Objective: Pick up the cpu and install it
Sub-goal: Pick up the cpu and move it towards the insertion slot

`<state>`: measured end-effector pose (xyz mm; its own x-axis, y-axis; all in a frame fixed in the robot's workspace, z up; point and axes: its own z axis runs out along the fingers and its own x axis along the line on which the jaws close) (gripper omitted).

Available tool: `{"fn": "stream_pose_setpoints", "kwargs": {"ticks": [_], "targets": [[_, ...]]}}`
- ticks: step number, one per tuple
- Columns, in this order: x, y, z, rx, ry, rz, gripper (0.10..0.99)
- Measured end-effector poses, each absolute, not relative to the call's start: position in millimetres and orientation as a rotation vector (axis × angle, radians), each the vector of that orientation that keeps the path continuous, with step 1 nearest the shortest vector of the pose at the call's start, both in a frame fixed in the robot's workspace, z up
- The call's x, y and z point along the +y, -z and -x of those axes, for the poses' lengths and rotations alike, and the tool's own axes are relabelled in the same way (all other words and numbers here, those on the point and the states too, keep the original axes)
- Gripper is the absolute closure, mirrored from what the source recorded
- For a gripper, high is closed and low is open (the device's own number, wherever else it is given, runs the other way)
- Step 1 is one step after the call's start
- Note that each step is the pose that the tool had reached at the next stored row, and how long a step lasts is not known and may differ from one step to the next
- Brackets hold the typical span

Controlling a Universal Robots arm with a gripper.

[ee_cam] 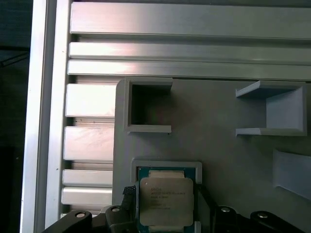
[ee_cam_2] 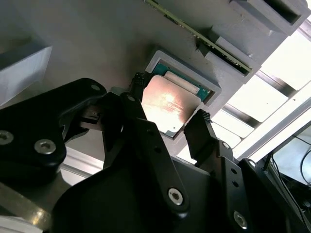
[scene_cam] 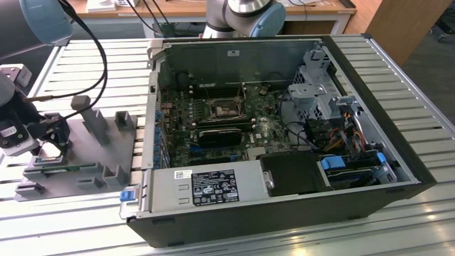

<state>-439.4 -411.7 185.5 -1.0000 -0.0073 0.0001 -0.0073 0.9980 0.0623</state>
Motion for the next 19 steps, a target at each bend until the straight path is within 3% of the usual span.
{"fn": "stream_pose_setpoints", "kwargs": {"ticks": [19], "targets": [[-411.7, -185.1, 440.9, -3.14, 0.098, -0.012, 0.475]]}}
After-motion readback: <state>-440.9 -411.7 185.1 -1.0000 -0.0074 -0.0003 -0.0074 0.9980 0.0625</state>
